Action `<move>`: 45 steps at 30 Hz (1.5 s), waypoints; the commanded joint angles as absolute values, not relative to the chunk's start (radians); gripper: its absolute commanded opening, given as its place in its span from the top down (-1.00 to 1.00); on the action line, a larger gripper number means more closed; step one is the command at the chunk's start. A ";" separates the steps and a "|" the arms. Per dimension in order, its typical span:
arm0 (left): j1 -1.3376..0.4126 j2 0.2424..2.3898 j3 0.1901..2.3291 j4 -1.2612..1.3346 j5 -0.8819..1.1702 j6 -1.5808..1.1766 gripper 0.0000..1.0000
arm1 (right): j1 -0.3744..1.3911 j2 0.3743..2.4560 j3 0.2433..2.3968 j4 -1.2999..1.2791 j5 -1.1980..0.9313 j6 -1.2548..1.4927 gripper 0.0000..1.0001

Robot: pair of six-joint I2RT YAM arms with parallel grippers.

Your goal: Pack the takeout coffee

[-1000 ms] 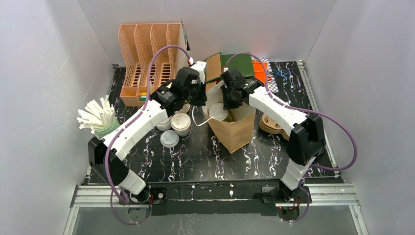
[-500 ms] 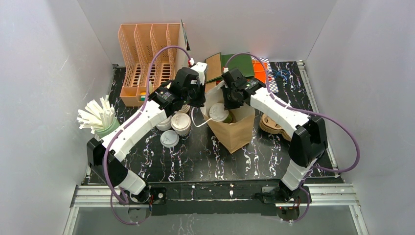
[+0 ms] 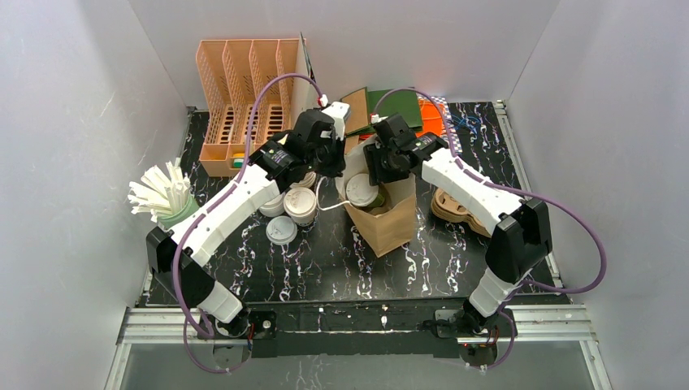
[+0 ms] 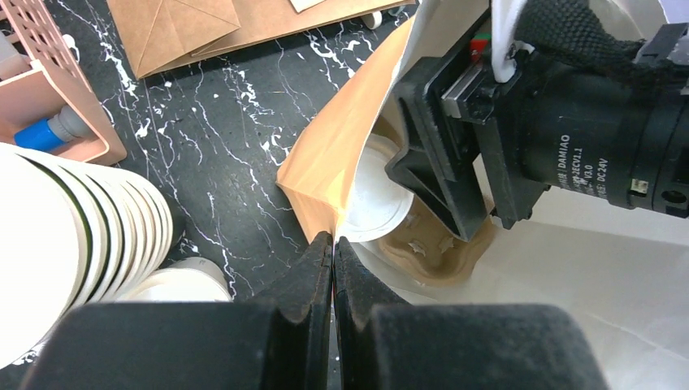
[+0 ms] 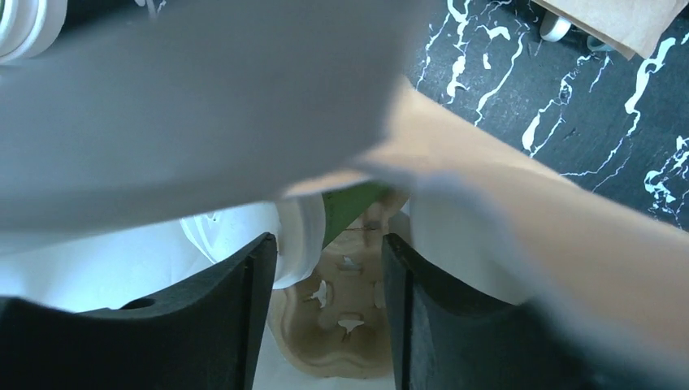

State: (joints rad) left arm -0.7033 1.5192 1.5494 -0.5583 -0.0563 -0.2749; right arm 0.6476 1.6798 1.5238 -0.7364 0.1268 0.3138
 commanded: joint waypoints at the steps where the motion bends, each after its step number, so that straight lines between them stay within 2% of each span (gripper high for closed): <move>1: -0.708 1.500 1.563 -0.591 -0.039 -0.253 1.00 | 0.653 1.632 1.526 -0.698 0.113 0.259 -0.25; 8: -0.710 1.504 1.568 -0.583 -0.037 -0.260 1.00 | 0.724 1.586 1.479 -0.630 0.066 0.110 -0.45; 12: -0.709 1.491 1.545 -0.553 -0.040 -0.275 1.00 | 0.759 1.513 1.377 -0.505 0.035 -0.053 -0.54; 15: -0.709 1.488 1.538 -0.535 -0.021 -0.274 1.00 | 0.762 1.478 1.321 -0.437 0.011 -0.132 -0.68; 18: -0.708 1.497 1.547 -0.535 -0.005 -0.264 1.00 | 0.762 1.494 1.346 -0.464 -0.072 -0.177 -0.96; 21: -0.709 1.515 1.569 -0.541 0.000 -0.252 1.00 | 0.766 1.497 1.356 -0.477 -0.148 -0.227 -0.97; 28: -0.710 1.552 1.616 -0.559 0.050 -0.250 1.00 | 0.776 1.522 1.352 -0.526 -0.181 -0.324 -0.97; 39: -0.709 1.543 1.611 -0.557 0.075 -0.242 1.00 | 0.819 1.650 1.458 -0.610 -0.166 -0.420 -0.95; 45: -0.710 1.548 1.618 -0.548 0.076 -0.233 1.00 | 0.836 1.639 1.489 -0.614 -0.120 -0.404 -0.93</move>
